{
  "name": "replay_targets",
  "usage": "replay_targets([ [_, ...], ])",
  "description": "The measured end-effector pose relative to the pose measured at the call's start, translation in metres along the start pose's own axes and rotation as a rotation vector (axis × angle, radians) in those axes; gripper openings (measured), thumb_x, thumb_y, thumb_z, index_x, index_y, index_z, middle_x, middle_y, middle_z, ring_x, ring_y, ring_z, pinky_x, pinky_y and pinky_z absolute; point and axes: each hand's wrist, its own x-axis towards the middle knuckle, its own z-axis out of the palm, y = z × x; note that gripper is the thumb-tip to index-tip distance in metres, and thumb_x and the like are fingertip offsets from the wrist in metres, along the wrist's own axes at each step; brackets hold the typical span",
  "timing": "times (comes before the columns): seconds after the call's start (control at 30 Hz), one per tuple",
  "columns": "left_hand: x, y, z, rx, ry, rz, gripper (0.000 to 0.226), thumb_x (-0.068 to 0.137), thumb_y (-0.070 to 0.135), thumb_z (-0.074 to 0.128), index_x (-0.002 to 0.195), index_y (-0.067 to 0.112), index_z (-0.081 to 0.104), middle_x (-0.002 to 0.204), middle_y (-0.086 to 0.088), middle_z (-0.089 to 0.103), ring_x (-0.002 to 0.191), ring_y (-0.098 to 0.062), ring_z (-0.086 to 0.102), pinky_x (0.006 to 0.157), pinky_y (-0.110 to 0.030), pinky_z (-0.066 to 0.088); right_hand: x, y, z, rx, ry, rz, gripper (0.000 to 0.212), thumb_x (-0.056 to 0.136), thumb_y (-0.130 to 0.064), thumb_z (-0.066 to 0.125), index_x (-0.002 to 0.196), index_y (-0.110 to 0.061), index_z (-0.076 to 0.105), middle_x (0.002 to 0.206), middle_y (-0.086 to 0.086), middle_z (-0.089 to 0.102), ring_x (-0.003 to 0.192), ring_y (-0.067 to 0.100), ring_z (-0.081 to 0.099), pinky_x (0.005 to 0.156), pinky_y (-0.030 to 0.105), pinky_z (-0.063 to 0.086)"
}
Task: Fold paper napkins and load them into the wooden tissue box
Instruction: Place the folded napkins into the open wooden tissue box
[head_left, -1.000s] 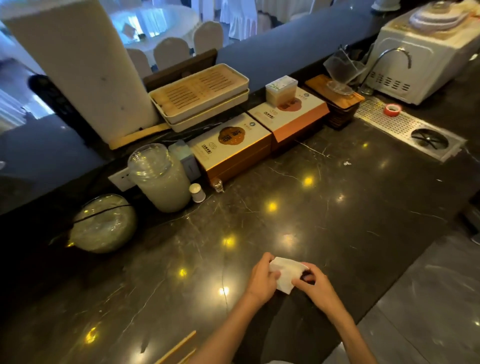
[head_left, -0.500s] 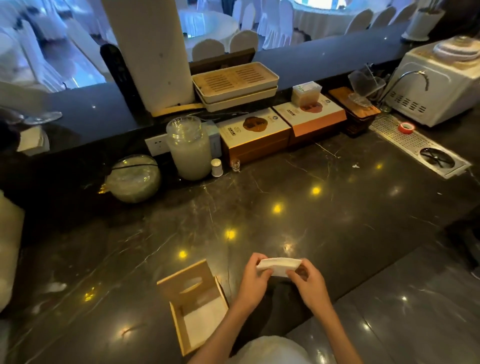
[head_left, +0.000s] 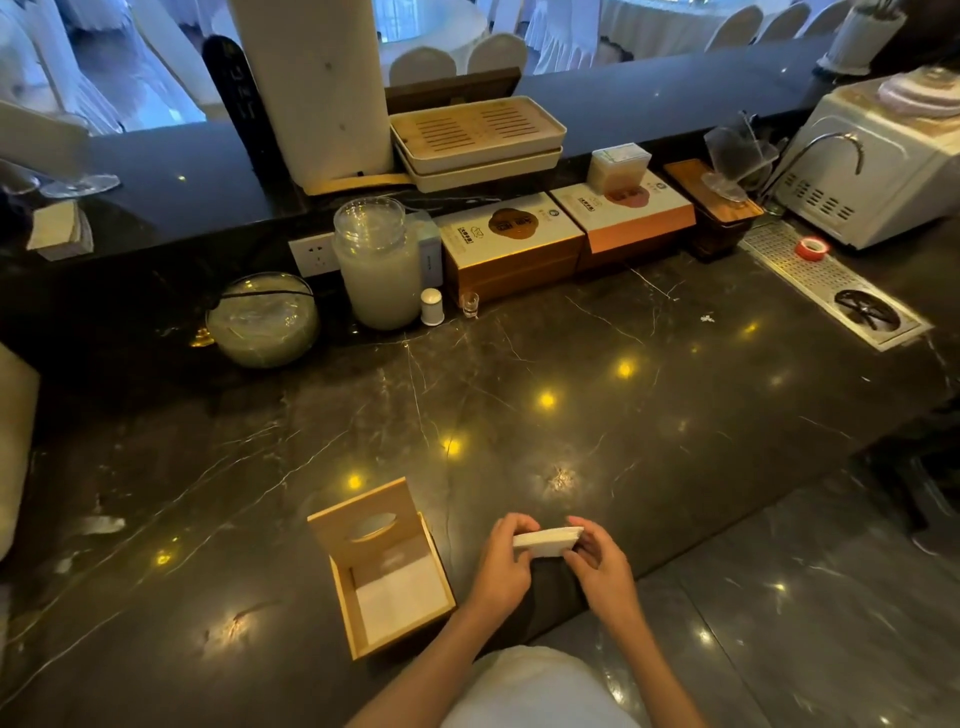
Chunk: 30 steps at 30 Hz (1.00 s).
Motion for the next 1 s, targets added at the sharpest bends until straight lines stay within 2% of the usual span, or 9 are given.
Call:
replay_targets([
  [0.07, 0.001, -0.002, 0.001, 0.016, 0.004, -0.001, 0.034, 0.089, -0.006, 0.057, 0.107, 0.024, 0.056, 0.113, 0.002, 0.057, 0.105, 0.000, 0.054, 0.085, -0.004, 0.043, -0.002, 0.002, 0.002, 0.020, -0.011, -0.001, 0.048, 0.088, 0.011, 0.058, 0.127, -0.016, 0.057, 0.124, 0.004, 0.063, 0.120, 0.014, 0.057, 0.106, 0.030, 0.044],
  [0.2, 0.001, -0.007, 0.004, 0.014, 0.043, -0.021, 0.039, 0.089, -0.008, 0.058, 0.107, 0.027, 0.055, 0.115, 0.004, 0.054, 0.104, 0.004, 0.052, 0.083, -0.001, 0.042, -0.003, 0.006, 0.005, 0.023, -0.028, -0.029, 0.052, 0.088, 0.011, 0.058, 0.131, -0.018, 0.055, 0.128, 0.002, 0.061, 0.121, 0.012, 0.056, 0.096, 0.016, 0.047],
  [0.3, 0.001, -0.009, 0.004, 0.004, 0.075, -0.031, 0.044, 0.088, -0.009, 0.059, 0.110, 0.029, 0.054, 0.117, 0.007, 0.051, 0.106, 0.006, 0.050, 0.084, -0.001, 0.042, -0.002, 0.004, 0.008, 0.026, -0.036, -0.045, 0.053, 0.088, 0.012, 0.057, 0.133, -0.015, 0.054, 0.129, 0.000, 0.060, 0.121, 0.010, 0.056, 0.095, 0.013, 0.047],
  [0.43, -0.001, -0.006, 0.004, 0.035, 0.070, -0.012, 0.037, 0.088, -0.009, 0.056, 0.101, 0.025, 0.055, 0.111, 0.003, 0.053, 0.102, 0.002, 0.052, 0.082, -0.002, 0.042, 0.000, 0.003, 0.009, 0.021, -0.012, -0.054, 0.050, 0.087, 0.012, 0.058, 0.130, -0.014, 0.056, 0.125, 0.002, 0.061, 0.118, 0.013, 0.058, 0.093, 0.015, 0.049],
  [0.53, -0.001, -0.001, 0.004, 0.030, 0.060, -0.018, 0.033, 0.090, -0.008, 0.054, 0.101, 0.023, 0.055, 0.108, 0.003, 0.054, 0.099, 0.000, 0.053, 0.080, -0.002, 0.043, 0.001, 0.001, 0.008, 0.013, 0.000, -0.059, 0.042, 0.087, 0.011, 0.058, 0.118, -0.017, 0.063, 0.117, 0.001, 0.065, 0.111, 0.011, 0.061, 0.089, 0.014, 0.050],
  [0.67, -0.002, -0.004, 0.002, 0.046, 0.023, -0.030, 0.025, 0.093, -0.002, 0.053, 0.100, 0.020, 0.060, 0.101, 0.005, 0.060, 0.094, -0.003, 0.056, 0.079, -0.013, 0.047, -0.001, -0.001, 0.006, -0.019, 0.010, -0.057, 0.028, 0.088, 0.007, 0.060, 0.094, -0.019, 0.068, 0.096, 0.002, 0.071, 0.094, 0.012, 0.067, 0.080, 0.016, 0.051],
  [0.8, -0.004, -0.005, -0.007, -0.033, -0.006, -0.070, 0.018, 0.095, 0.002, 0.056, 0.106, 0.015, 0.062, 0.101, 0.002, 0.062, 0.091, -0.004, 0.057, 0.075, -0.010, 0.046, -0.001, -0.008, -0.001, -0.004, 0.004, -0.024, 0.020, 0.088, 0.007, 0.061, 0.095, -0.010, 0.067, 0.092, 0.006, 0.071, 0.089, 0.018, 0.066, 0.071, 0.010, 0.050],
  [0.9, -0.009, 0.003, -0.016, -0.219, -0.032, -0.161, 0.019, 0.098, 0.009, 0.054, 0.116, 0.017, 0.053, 0.110, 0.003, 0.060, 0.101, -0.009, 0.059, 0.077, -0.019, 0.055, -0.002, -0.018, -0.013, 0.063, -0.049, 0.075, 0.025, 0.089, 0.005, 0.060, 0.104, -0.014, 0.064, 0.097, 0.005, 0.070, 0.091, 0.019, 0.066, 0.070, 0.017, 0.054],
  [1.0, -0.019, 0.016, -0.020, -0.353, -0.090, -0.242, 0.026, 0.102, 0.014, 0.048, 0.127, 0.019, 0.045, 0.118, 0.006, 0.055, 0.106, -0.011, 0.058, 0.079, -0.027, 0.061, -0.006, -0.029, -0.025, 0.130, -0.193, 0.218, 0.026, 0.093, -0.003, 0.058, 0.112, -0.020, 0.063, 0.104, 0.000, 0.071, 0.098, 0.016, 0.065, 0.077, 0.027, 0.052],
])
